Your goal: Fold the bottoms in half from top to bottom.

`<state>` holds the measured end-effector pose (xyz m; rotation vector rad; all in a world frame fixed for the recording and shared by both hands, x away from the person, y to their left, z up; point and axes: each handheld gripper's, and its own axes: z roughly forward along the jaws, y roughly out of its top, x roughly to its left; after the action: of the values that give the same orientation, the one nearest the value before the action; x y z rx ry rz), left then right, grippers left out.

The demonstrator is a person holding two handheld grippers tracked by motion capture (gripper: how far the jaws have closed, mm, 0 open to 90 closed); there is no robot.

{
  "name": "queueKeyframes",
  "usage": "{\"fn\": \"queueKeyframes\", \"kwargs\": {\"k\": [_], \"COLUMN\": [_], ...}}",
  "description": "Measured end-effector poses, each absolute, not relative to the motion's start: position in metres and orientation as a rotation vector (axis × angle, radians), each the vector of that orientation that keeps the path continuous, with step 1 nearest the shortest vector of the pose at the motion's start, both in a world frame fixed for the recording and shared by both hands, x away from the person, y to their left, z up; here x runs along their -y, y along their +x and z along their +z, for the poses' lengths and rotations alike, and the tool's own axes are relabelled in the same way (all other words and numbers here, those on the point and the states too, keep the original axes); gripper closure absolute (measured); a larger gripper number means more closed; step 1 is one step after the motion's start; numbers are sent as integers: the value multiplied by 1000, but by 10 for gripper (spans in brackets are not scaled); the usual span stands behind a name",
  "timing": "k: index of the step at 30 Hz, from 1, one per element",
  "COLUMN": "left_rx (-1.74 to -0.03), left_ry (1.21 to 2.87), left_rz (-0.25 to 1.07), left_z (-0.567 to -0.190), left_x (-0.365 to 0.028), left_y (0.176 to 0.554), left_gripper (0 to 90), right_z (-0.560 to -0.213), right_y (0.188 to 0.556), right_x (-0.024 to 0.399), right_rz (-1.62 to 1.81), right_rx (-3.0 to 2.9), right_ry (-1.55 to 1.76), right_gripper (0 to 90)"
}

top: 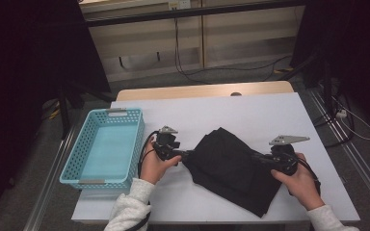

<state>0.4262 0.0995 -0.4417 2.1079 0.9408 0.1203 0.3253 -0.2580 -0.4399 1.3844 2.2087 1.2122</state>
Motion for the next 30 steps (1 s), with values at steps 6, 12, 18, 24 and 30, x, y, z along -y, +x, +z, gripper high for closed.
{"fn": "queueKeyframes", "kwargs": {"k": [6, 12, 18, 24, 30], "left_rx": [-941, -932, -937, -934, -934], "left_ry": [2106, 2118, 2111, 2115, 2119], "left_rz": [116, 114, 113, 109, 104], "left_z": [-442, -441, -443, -443, -444], "left_x": [-99, -97, -97, -96, -95], "left_y": [426, 426, 427, 426, 426], "left_gripper": [253, 253, 253, 253, 253], "right_z": [-438, -440, -443, -440, -437], "right_y": [320, 315, 313, 311, 305], "right_x": [262, 268, 272, 274, 282], "right_rz": [1217, 1209, 1191, 1190, 1199], "right_rx": [-2218, -2223, -2231, -2233, -2222], "right_ry": [1388, 1409, 1418, 1420, 1420], "right_gripper": [856, 853, 854, 854, 854]}}
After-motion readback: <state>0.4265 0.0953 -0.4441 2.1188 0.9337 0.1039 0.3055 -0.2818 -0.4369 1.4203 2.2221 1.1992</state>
